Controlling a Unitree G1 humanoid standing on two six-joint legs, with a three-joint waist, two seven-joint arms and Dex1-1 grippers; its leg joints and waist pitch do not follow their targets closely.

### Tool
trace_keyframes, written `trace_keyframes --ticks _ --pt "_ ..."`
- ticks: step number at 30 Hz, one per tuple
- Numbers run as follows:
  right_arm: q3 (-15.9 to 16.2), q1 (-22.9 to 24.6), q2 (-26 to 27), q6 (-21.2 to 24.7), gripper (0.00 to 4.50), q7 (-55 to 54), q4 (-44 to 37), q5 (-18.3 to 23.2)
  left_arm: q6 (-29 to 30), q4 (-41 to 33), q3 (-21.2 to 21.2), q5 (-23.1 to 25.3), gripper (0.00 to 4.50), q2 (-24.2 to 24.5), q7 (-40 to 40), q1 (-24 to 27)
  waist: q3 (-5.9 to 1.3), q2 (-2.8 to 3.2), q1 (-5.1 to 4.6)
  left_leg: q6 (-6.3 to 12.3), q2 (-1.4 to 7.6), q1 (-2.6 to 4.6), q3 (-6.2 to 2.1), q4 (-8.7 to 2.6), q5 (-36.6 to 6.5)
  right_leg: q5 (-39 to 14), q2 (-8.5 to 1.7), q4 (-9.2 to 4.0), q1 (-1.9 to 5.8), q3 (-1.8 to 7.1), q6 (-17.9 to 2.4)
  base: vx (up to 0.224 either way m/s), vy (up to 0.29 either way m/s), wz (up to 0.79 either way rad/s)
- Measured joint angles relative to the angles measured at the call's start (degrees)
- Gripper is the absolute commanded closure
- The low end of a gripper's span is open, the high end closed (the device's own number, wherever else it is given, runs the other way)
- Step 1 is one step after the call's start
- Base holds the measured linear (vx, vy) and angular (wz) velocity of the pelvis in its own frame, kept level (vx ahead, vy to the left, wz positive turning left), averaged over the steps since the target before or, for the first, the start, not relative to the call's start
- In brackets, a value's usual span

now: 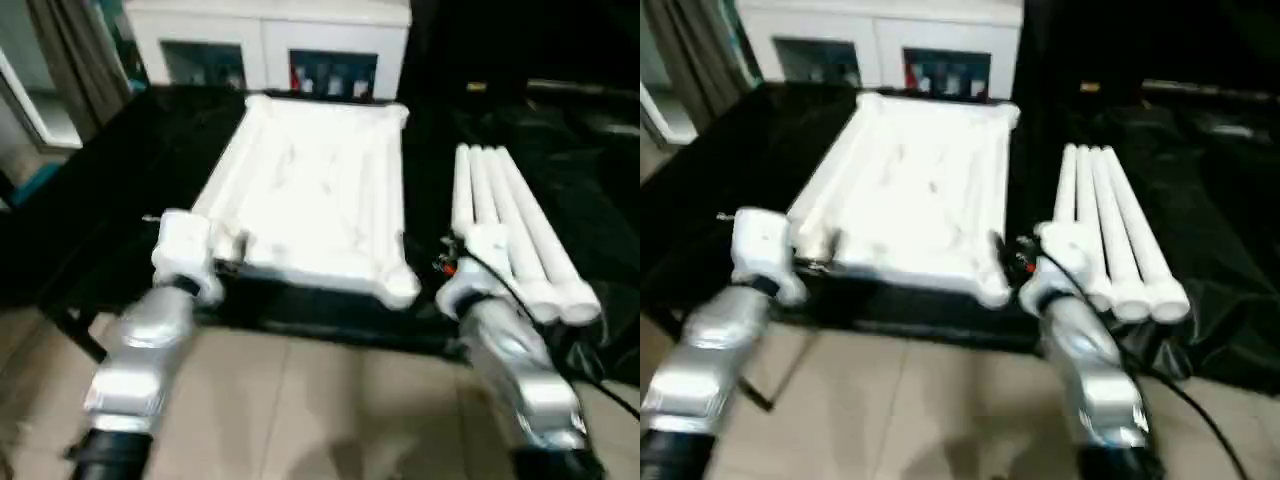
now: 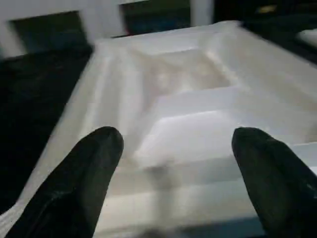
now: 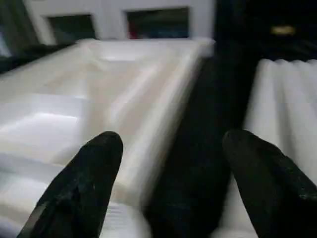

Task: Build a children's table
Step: Move to table

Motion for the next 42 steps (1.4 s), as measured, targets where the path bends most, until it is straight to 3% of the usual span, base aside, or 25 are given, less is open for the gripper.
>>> trace_keyframes --ticks 1,2,3,5,9,10,11,13,15,17,20,21,22,23,24,25,26,27,28,30,32,34,37,40,42 --pt "-0.08 -0.07 -0.05 0.02 0.91 -0.16 -0.42 -0.06 -0.21 0.02 0.05 0.01 0.43 0.09 -0.07 -0.34 -0.03 0.08 0.07 -0.46 0.07 -0.85 -0.34 -0.01 0.27 -0.15 0.31 -0.17 0.5 -0.17 -0.24 0.085 -0.039 0.01" --pt "-0.02 -0.07 0.05 0.08 0.91 -0.33 -1.01 -0.12 -0.37 0.06 0.07 0.01 0.43 0.08 -0.23 -0.53 -0.18 1.0 0.14 -1.56 0.96 -1.95 -0.64 -1.64 1.14 -0.29 1.34 -0.62 1.29 -0.7 -0.44 0.085 -0.039 0.01" --pt "-0.04 -0.1 0.21 0.15 0.91 -0.37 -1.47 -0.09 -0.45 0.08 0.07 0.01 0.43 0.06 -0.52 -0.61 -0.3 2.37 0.02 -3.33 2.12 -2.05 -0.52 -3.85 2.88 -0.51 2.53 -0.81 1.72 -1.6 -0.38 0.076 0.017 -0.07" --pt "1.02 -0.04 1.97 0.91 0.91 -0.24 -2.26 0.28 -0.62 1.35 1.04 0.0 0.43 0.46 -0.62 0.31 0.01 2.54 -0.36 -5.65 3.57 -0.52 0.78 -3.89 3.33 -1.16 3.16 -0.41 1.91 -0.86 -0.92 0.086 0.056 -0.31" --pt "1.79 -0.13 0.92 1.21 0.91 -0.06 -3.1 0.32 -0.7 2.37 1.51 0.0 0.43 0.2 -0.87 0.5 0.02 0.95 -0.67 -6.24 4.22 3.29 6.08 -5.27 1.91 -2.17 0.44 2.03 0.7 -1.61 -1.9 0.079 0.007 -0.49" --pt "1.21 -0.06 0.3 1.22 0.91 -0.09 -3.12 0.27 -0.77 2.39 1.41 0.01 0.43 -0.18 -1.06 0.08 -0.05 0.65 -0.55 -6.69 4.1 3.61 6.93 -5.55 1.68 -2.17 1.05 1.88 1.06 -0.34 -1.02 0.196 -0.024 -0.72" --pt "0.09 0.39 -0.39 1.26 0.91 -0.13 -3.05 0.23 -0.85 2.4 -0.08 -0.02 0.43 -1.32 -1.3 -1.1 -0.28 1.08 -0.28 -5.21 3.57 1.96 4.34 -3.91 1.02 -2.11 1.65 1.29 1.34 -0.21 -0.6 0.157 -0.024 -0.42" --pt "-1.36 0.4 -1.52 1.44 0.91 0.05 -2.91 0.22 -1.51 2.02 -1.4 -0.05 0.43 -2.23 -1.56 -1.52 -0.29 0.89 -0.45 -3.83 2.45 -1.23 1.68 -1.01 1.41 -2.03 2.42 0.44 1.7 -0.23 -0.8 0.114 -0.033 -0.17" --pt "-1.1 -0.3 -1.43 1.59 0.91 1.09 -3.01 0.25 -1.59 2.04 -1.04 -0.03 0.43 -1.68 -1.62 -1.39 -0.75 2.05 -0.68 -2.69 2.73 -4.27 0.21 -4.44 5.42 -2.37 4.09 0.02 2.2 -1.46 -0.99 0.093 -0.013 -0.15" --pt "0.46 -0.76 -0.69 1.99 0.91 2.15 -3.27 0.4 -1.62 2.37 0.41 0.03 0.43 -0.59 -1.54 -0.54 -0.77 2.07 -1.23 -3.74 3.36 -3.97 -0.75 -4.48 6.15 -2.81 3.95 -0.6 3.02 -2.95 -0.81 0.139 0.022 -0.1" --pt "3.06 -2.79 -0.85 2.46 0.91 4.18 -3.2 0.72 -1.64 2.45 2.49 0.38 0.43 0.45 -1.08 -0.13 -0.72 0.85 -2.77 -3.18 2.01 -3.29 -0.8 -4.67 5.73 -3.43 1.51 3.75 0.63 -2.79 -1.77 0.116 -0.005 0.02" --pt "3.51 -2.85 -1.44 2.45 0.91 4.67 -3.26 0.49 -1.65 2.4 2.88 0.43 0.43 0.57 -1.07 -0.16 -0.76 0.16 -2.91 -2.98 1.3 -3.15 -1.11 -4.67 5.6 -3.2 0.65 3.76 -0.02 -2.2 -1.13 0.0 0.0 0.0" --pt "4.07 -2.66 -2.51 2.44 0.91 5.2 -3.14 0.04 -1.85 2.23 3.21 0.45 0.43 0.53 -1.06 -0.22 -0.78 -0.4 -2.93 -2.53 0.17 -3.76 -2.41 -4.62 5.46 -3.27 -0.08 2.75 0.54 -1.91 1.67 -0.015 -0.079 0.36" --pt "3.99 -1.88 -3.47 2.48 0.91 5.59 -2.79 -0.53 -2.03 2.08 2.22 0.44 0.43 -0.54 -1.14 -0.26 -0.71 -0.46 -2.44 3.1 -0.04 -4.57 -2.6 -3.75 4.84 -3.05 -0.16 1.46 1.35 -3.0 1.38 -0.015 -0.079 0.36" --pt "3.72 -1.73 -3.93 2.5 0.91 5.73 -2.44 -0.99 -2.08 2.03 1.44 0.43 0.43 -0.94 -1.17 -0.04 -0.75 -0.22 -2.15 4.87 0.28 -5.37 -2.5 -2.62 4.72 -2.88 -0.21 0.1 2.14 -4.47 1.33 0.011 -0.087 0.48" --pt "3.56 -1.74 -3.7 2.52 0.91 5.78 -2.42 -1.06 -2.09 2.0 1.26 0.43 0.43 -0.92 -1.17 0.12 -0.69 -0.19 -1.84 4.86 0.58 -5.65 -2.26 -2.48 4.72 -2.7 -0.44 -0.88 2.93 -5.85 1.14 0.056 -0.042 0.41" --pt "3.7 -1.81 -3.05 2.52 0.91 5.88 -2.48 -1.04 -2.1 1.97 1.33 0.43 0.43 -0.7 -1.15 0.25 -0.74 0.45 -1.58 4.5 1.29 -5.51 -2.08 -3.88 4.89 -2.6 -0.58 -2.13 4.39 -8.59 1.09 0.056 -0.042 0.41" --pt "3.65 -1.91 -2.26 2.67 0.91 5.81 -2.41 -0.92 -2.12 1.69 1.63 0.43 0.43 -0.37 -1.13 0.51 -0.6 0.86 -1.3 2.37 1.98 -4.7 -2.31 -3.96 5.3 -2.64 -0.39 -2.73 5.34 -9.64 1.12 0.087 -0.001 0.35" --pt "3.86 -2.5 -1.18 3.19 0.91 5.72 -2.41 -0.55 -2.16 1.4 2.42 0.44 0.43 0.1 -1.08 1.3 -0.56 0.74 -1.26 -2.35 2.55 -3.74 -2.13 -4.79 5.76 -2.72 0.01 -2.89 5.79 -9.24 1.0 0.11 0.015 0.19" --pt "5.21 -3.51 0.4 3.59 0.91 5.84 -2.44 0.57 -1.87 1.6 3.82 0.51 0.43 0.95 -1.09 1.96 -0.51 0.17 -1.58 -2.95 1.39 -2.84 -2.09 -4.77 5.32 -4.11 0.06 1.04 4.12 -5.84 -1.43 0.107 0.01 0.18" --pt "4.82 -3.37 -0.7 3.63 0.91 5.81 -2.42 0.74 -1.86 1.47 4.37 0.49 0.43 1.02 -1.19 1.8 -0.55 -0.1 -1.8 -2.56 0.56 -1.99 -1.77 -4.72 4.96 -3.95 -0.04 3.65 1.28 -3.28 -1.13 0.068 0.001 0.12" --pt "4.25 -2.9 -1.62 3.62 0.91 5.74 -2.43 0.74 -1.97 1.27 4.22 0.5 0.43 0.54 -1.32 1.63 -0.46 -1.36 -2.2 -2.78 -0.42 -1.47 -0.86 -4.74 4.79 -1.17 -0.74 1.7 0.15 -1.5 1.71 0.013 -0.035 0.04" --pt "2.2 -0.41 -2.73 4.0 0.91 5.32 -2.36 0.28 -2.11 1.29 0.69 0.41 0.43 -1.81 -2.33 1.65 -0.4 -1.22 -0.54 0.26 0.96 -1.45 0.22 -3.97 3.05 -1.32 -0.2 0.26 1.63 -1.62 1.11 0.023 -0.05 0.05" --pt "1.44 0.88 -2.18 5.87 0.91 4.11 -4.55 0.01 -2.16 1.22 -0.02 0.35 0.43 -1.39 -3.29 2.32 -0.63 -0.43 -0.39 -4.22 2.79 -1.37 0.43 -4.47 4.25 -1.21 1.04 -0.38 2.22 -2.11 0.73 0.018 0.01 -0.01" --pt "2.7 2.28 -0.74 7.83 0.91 3.48 -6.25 0.43 -2.09 1.22 0.48 0.37 0.43 -0.75 -3.74 4.39 -0.34 -0.54 -0.68 -5.35 3.47 0.6 2.77 -5.61 3.76 -1.44 1.03 -0.71 1.93 -1.31 -0.45 0.074 0.034 -0.15"
